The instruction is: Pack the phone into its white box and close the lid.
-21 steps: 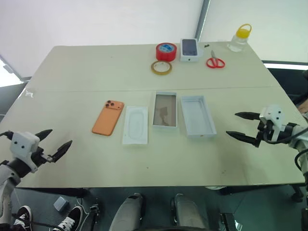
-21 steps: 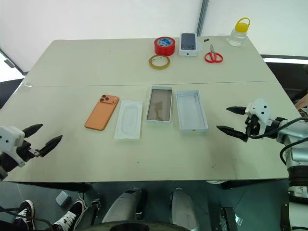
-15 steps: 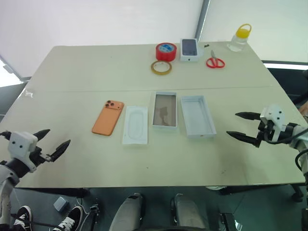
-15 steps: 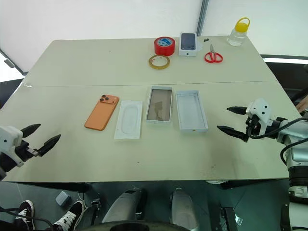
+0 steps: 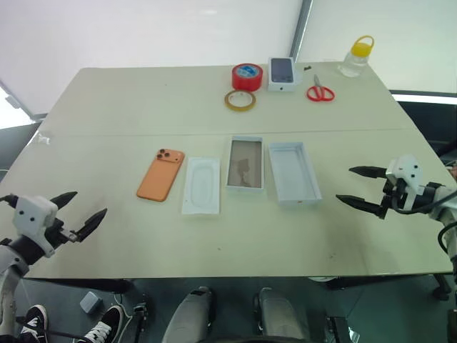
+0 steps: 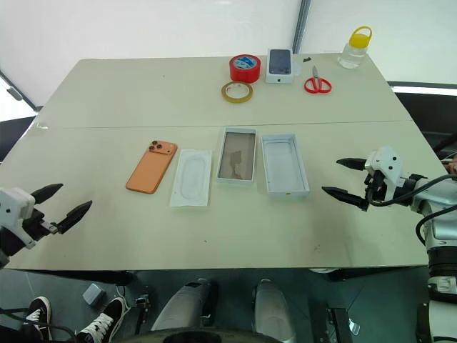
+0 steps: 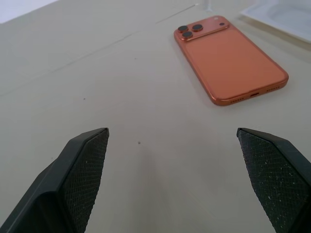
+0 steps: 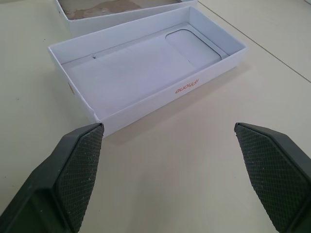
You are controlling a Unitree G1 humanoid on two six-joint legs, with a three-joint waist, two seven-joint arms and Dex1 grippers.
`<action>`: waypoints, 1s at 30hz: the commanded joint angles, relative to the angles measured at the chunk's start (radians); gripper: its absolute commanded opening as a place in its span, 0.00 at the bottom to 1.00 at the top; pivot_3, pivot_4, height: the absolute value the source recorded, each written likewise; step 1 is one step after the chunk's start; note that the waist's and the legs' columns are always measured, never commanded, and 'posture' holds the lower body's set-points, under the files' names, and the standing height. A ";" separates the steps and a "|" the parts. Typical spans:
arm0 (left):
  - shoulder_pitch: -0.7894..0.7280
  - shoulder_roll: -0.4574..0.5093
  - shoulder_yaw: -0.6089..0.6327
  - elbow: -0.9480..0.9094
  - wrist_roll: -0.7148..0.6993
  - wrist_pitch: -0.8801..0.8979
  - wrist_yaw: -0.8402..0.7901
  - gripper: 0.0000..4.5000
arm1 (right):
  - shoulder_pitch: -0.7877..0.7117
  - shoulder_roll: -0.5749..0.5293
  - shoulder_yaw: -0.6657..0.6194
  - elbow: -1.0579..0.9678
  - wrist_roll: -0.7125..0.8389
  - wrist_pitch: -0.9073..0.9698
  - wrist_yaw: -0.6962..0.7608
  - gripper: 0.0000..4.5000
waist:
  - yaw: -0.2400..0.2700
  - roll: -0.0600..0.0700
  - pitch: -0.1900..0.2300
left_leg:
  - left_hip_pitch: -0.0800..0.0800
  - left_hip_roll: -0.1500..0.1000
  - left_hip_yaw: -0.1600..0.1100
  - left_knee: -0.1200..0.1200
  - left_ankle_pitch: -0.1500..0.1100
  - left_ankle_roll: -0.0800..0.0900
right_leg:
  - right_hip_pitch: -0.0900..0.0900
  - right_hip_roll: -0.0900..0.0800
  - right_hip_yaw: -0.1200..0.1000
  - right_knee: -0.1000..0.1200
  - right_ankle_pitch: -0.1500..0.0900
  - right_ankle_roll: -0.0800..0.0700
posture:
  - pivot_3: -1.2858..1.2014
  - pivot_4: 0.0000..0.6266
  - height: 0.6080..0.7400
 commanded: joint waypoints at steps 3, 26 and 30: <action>-0.022 0.006 -0.005 -0.025 0.002 0.000 0.006 0.99 | -0.018 -0.008 -0.016 -0.021 0.003 -0.017 -0.004 1.00 | -0.002 0.000 0.000 | 0.000 0.000 0.000 0.000 0.000 0.000 | 0.000 0.000 0.000 0.000 0.000 0.000 | 0.52 0.24 1.00; -0.404 -0.135 -0.281 -0.357 -0.303 0.971 0.353 0.99 | -0.238 0.163 0.201 -0.333 0.017 0.160 -0.022 1.00 | 0.000 -0.001 0.001 | -0.001 -0.001 -0.001 0.002 0.000 0.000 | 0.000 0.001 0.000 0.001 0.000 0.001 | 0.52 0.24 1.00; -0.452 -0.214 -0.296 -0.346 -0.321 1.016 0.408 0.99 | -0.234 0.173 0.204 -0.321 0.009 0.145 -0.026 1.00 | 0.000 -0.002 0.001 | -0.001 0.000 -0.001 0.002 0.000 0.000 | -0.001 0.001 0.000 0.001 0.000 0.001 | 0.52 0.24 1.00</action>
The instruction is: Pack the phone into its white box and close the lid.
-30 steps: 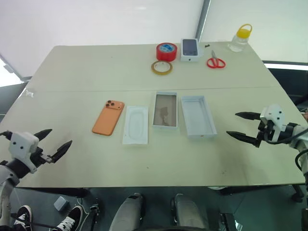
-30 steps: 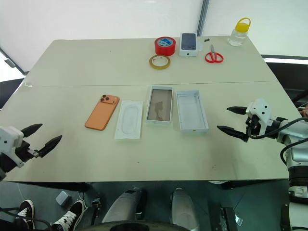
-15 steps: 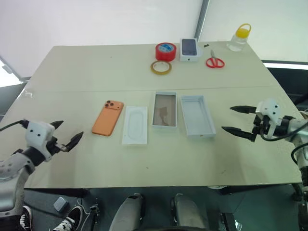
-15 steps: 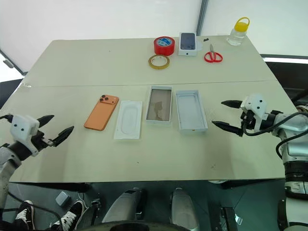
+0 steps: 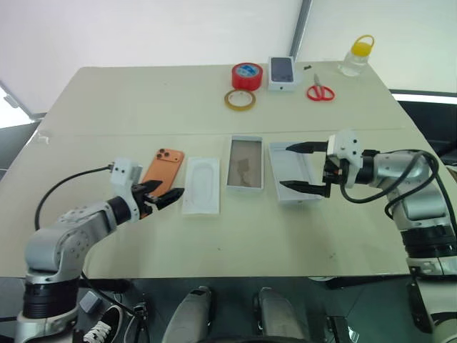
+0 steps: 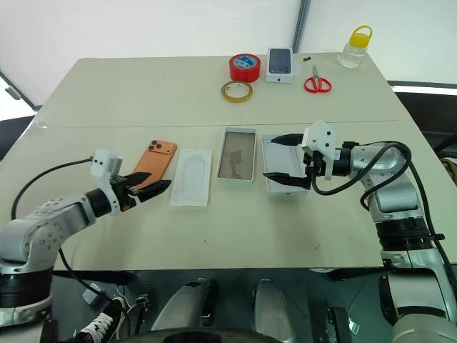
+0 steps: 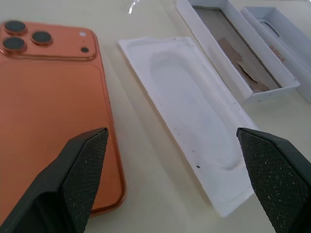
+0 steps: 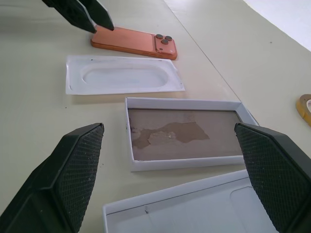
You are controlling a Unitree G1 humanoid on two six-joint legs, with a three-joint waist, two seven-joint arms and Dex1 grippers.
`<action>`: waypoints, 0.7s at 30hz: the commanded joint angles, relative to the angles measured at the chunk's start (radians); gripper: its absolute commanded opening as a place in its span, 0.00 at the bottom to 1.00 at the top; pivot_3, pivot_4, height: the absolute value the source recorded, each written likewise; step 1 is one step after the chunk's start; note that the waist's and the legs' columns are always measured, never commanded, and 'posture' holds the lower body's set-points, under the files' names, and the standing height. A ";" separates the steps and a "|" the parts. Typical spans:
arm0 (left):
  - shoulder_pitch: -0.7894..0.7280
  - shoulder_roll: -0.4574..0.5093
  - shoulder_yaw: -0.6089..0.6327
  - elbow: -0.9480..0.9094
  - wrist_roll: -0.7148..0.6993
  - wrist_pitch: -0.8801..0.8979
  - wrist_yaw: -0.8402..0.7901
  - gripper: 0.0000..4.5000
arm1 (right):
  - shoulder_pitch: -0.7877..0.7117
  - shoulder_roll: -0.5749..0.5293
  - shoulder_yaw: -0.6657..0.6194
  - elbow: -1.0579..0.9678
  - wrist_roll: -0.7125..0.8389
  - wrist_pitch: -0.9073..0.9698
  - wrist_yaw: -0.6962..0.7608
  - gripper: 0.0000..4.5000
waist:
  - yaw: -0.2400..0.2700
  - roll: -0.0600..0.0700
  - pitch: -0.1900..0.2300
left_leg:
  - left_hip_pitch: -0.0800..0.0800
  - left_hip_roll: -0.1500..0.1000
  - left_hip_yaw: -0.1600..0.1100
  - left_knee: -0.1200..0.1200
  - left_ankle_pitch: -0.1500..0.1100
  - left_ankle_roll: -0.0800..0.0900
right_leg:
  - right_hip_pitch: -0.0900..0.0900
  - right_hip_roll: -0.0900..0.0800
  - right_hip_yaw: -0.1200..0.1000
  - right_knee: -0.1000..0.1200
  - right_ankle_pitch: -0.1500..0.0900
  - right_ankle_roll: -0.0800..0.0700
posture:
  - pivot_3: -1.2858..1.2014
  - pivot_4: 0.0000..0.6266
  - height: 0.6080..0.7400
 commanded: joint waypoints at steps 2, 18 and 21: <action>-0.048 -0.042 -0.011 0.009 -0.020 0.046 0.047 0.99 | -0.007 0.006 -0.010 -0.009 0.001 -0.019 -0.004 1.00 | -0.001 0.000 0.000 | 0.000 0.000 0.000 0.000 0.000 0.000 | 0.000 0.000 0.000 0.000 0.000 0.000 | 0.52 0.24 1.00; -0.124 -0.256 0.074 0.137 -0.092 0.185 0.206 0.99 | 0.011 0.011 -0.022 -0.006 -0.004 -0.061 -0.046 1.00 | 0.001 0.000 0.000 | 0.000 0.000 0.000 0.001 0.000 -0.001 | 0.001 0.000 0.000 0.000 0.000 0.000 | 0.52 0.24 1.00; -0.110 -0.270 0.073 0.136 -0.100 0.205 0.217 0.93 | 0.011 0.010 -0.021 -0.005 -0.005 -0.068 -0.051 1.00 | 0.001 0.000 0.000 | 0.000 0.000 0.000 0.001 0.002 -0.003 | 0.001 0.000 0.000 0.000 0.000 0.000 | 0.52 0.24 1.00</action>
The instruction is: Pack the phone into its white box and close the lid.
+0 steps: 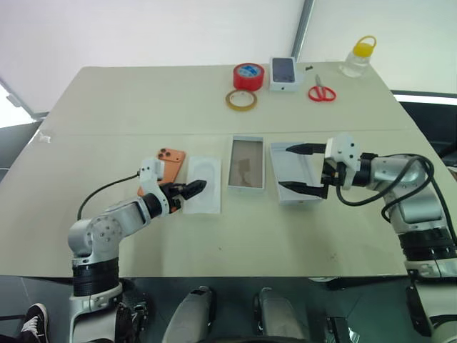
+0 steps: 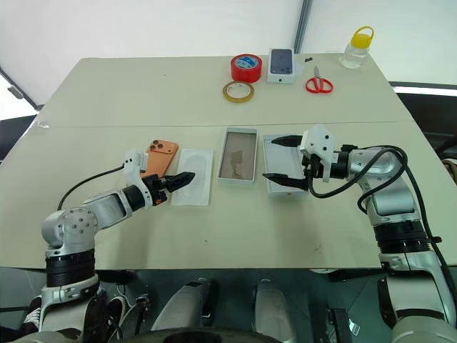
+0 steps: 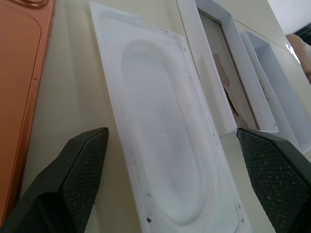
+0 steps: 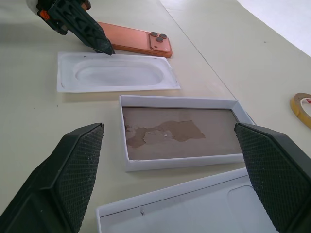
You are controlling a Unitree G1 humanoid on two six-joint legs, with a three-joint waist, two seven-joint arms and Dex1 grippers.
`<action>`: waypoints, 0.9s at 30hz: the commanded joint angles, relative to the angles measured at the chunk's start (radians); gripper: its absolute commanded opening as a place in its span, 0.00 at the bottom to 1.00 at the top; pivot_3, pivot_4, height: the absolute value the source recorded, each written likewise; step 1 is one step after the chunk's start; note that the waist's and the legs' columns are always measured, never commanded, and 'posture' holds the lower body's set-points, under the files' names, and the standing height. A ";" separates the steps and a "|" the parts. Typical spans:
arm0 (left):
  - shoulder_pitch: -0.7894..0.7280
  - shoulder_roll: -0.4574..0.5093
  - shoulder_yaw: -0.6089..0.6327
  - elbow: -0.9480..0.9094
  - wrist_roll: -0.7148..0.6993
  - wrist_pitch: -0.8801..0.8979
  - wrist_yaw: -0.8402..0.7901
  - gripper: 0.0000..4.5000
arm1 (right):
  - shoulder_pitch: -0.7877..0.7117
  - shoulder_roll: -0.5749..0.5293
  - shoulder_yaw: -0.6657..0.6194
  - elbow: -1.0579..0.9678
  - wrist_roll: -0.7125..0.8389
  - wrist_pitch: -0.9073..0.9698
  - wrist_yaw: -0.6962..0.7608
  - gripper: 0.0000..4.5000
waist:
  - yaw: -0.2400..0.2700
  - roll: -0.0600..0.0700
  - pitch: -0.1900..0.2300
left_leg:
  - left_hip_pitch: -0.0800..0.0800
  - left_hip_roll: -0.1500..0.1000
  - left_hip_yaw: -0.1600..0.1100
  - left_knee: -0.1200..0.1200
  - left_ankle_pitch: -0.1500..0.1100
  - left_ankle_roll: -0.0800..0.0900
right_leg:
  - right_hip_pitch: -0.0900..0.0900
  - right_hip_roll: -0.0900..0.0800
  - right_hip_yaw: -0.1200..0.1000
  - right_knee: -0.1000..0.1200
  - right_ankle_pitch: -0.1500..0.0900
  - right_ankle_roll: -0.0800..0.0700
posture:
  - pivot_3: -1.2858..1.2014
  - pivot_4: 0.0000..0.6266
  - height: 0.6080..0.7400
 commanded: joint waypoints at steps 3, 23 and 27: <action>0.036 -0.025 -0.006 0.004 -0.021 0.053 0.027 0.69 | -0.008 0.003 -0.026 -0.018 0.004 -0.025 -0.012 1.00 | -0.001 0.000 0.000 | 0.000 0.000 0.000 0.000 0.000 0.000 | 0.000 0.000 0.000 0.000 0.000 0.000 | 0.52 0.24 1.00; 0.041 -0.039 0.009 0.010 -0.022 0.061 0.070 0.01 | -0.011 0.013 0.022 -0.038 -0.021 -0.005 -0.024 1.00 | 0.000 0.000 0.000 | 0.000 0.000 0.000 0.000 0.000 0.000 | 0.001 0.000 0.000 0.000 0.000 0.000 | 0.52 0.24 1.00; 0.006 -0.040 0.034 0.015 -0.031 0.058 0.086 0.01 | 0.000 0.081 0.108 -0.101 -0.061 0.070 -0.084 1.00 | -0.003 0.000 0.000 | 0.001 0.000 0.000 0.000 0.000 0.000 | 0.000 0.001 0.000 0.000 0.000 0.000 | 0.52 0.24 1.00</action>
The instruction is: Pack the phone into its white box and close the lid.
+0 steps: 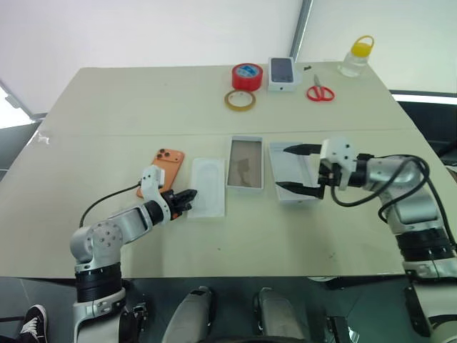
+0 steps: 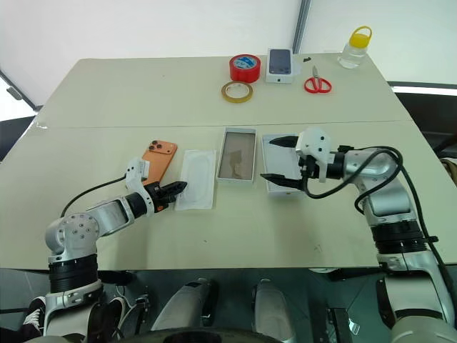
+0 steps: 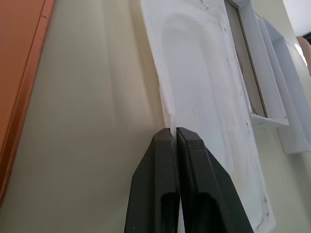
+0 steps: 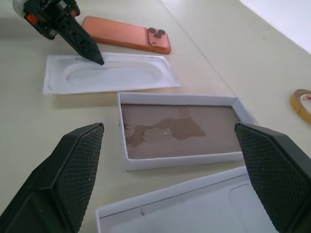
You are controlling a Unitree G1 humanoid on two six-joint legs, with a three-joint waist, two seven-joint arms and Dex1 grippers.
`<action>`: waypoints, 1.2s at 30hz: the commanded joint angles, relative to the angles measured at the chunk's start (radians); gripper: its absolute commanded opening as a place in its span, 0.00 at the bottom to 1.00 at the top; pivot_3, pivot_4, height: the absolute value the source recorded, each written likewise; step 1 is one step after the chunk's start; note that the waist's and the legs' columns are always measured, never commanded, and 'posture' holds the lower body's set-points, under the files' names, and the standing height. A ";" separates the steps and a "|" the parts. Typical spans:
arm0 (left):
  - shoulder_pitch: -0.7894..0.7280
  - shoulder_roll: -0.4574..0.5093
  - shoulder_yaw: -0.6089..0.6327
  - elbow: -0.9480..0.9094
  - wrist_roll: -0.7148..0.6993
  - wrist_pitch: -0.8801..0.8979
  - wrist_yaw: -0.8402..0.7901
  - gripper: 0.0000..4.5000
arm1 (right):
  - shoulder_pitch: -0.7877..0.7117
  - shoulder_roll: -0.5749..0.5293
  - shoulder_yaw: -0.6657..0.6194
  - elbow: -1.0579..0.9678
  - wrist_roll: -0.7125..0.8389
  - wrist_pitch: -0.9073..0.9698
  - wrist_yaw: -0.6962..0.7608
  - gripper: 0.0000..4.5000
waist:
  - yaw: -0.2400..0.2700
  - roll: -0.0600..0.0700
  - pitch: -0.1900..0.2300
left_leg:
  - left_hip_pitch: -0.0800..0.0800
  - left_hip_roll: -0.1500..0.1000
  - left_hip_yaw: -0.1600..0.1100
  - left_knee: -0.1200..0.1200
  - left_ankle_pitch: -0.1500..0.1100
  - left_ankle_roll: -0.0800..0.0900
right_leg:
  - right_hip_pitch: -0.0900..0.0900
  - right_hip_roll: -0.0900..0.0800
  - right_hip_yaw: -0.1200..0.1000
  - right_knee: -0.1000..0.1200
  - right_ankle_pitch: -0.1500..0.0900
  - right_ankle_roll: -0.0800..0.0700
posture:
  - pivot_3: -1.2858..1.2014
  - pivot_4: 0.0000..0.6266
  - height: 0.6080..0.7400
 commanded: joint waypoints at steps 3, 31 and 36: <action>-0.051 0.012 0.052 0.014 -0.029 0.025 0.030 0.01 | -0.003 0.080 0.102 -0.086 -0.085 0.026 -0.077 1.00 | 0.002 0.000 0.000 | 0.000 0.000 0.000 0.000 0.002 -0.003 | -0.001 0.000 0.000 0.000 0.000 0.000 | 0.52 0.24 1.00; -0.181 0.026 0.165 -0.036 -0.125 0.030 0.143 0.00 | -0.089 0.179 0.245 0.000 -0.220 0.137 -0.002 0.01 | 0.000 -0.002 0.001 | -0.001 0.000 0.000 0.000 0.003 -0.006 | -0.002 0.001 0.000 0.001 0.000 0.000 | 0.52 0.24 1.00; -0.250 -0.021 0.165 -0.038 -0.171 0.052 0.197 0.00 | -0.030 0.181 0.294 -0.115 -0.253 0.121 -0.013 0.01 | 0.000 -0.003 0.002 | -0.001 -0.001 -0.001 0.000 0.003 -0.006 | -0.002 0.000 0.000 0.000 0.000 0.000 | 0.52 0.24 1.00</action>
